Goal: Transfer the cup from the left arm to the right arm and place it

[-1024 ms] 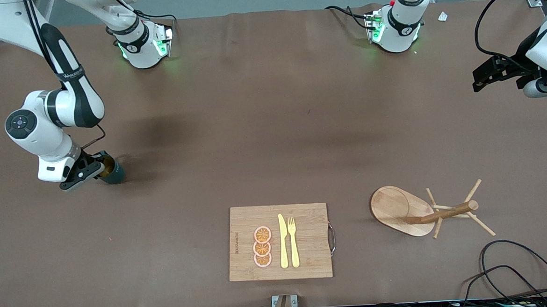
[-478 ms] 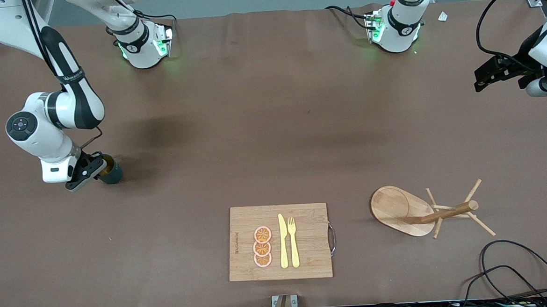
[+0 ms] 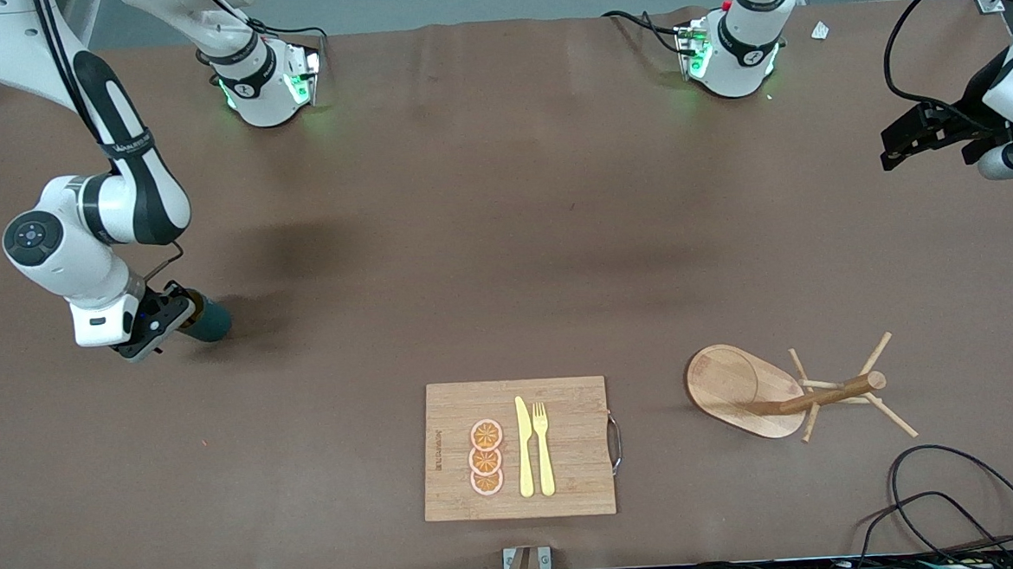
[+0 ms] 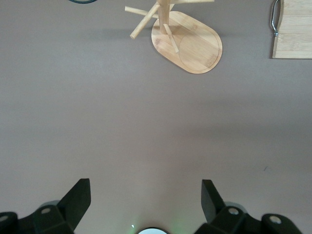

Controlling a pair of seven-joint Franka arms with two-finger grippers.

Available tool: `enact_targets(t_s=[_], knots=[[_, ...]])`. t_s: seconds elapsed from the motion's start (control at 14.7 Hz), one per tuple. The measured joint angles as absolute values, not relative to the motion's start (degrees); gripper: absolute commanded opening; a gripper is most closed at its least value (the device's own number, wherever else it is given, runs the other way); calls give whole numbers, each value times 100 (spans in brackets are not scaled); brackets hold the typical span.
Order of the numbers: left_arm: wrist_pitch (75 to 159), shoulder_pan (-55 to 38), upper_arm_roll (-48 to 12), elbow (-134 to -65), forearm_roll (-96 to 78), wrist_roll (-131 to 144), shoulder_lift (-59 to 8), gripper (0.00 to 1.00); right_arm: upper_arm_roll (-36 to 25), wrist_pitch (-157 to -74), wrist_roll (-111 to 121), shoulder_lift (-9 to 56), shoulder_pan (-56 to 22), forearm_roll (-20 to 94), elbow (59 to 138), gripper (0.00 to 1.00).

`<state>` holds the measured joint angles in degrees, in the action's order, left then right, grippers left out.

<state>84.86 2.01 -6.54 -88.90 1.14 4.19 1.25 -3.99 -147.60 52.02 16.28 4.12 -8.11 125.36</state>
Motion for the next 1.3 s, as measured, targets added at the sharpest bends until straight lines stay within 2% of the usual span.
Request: enact_targets(t_s=[0.2, 0.34, 0.48, 0.61, 0.82, 1.3], knots=[[8486, 209, -643, -8889, 114, 416, 124, 100, -367, -13779, 5188, 1403, 406, -505, 11904, 100], [8486, 208, -643, -8888, 114, 416, 124, 100, -342, -12543, 4836, 1059, 376, 32, 11415, 100], [8486, 209, -643, -8886, 114, 415, 123, 100, -328, -11059, 3790, 733, 355, 147, 10781, 100], [8486, 208, -643, -8886, 114, 415, 123, 100, -315, -10011, 3042, 541, 347, 169, 10166, 100], [8487, 209, -643, -8886, 114, 415, 122, 100, -311, -9521, 1970, 300, 346, 216, 9819, 100], [8490, 210, -641, -8835, 114, 415, 120, 100, -324, -8732, 831, -638, 333, 217, 9787, 100]])
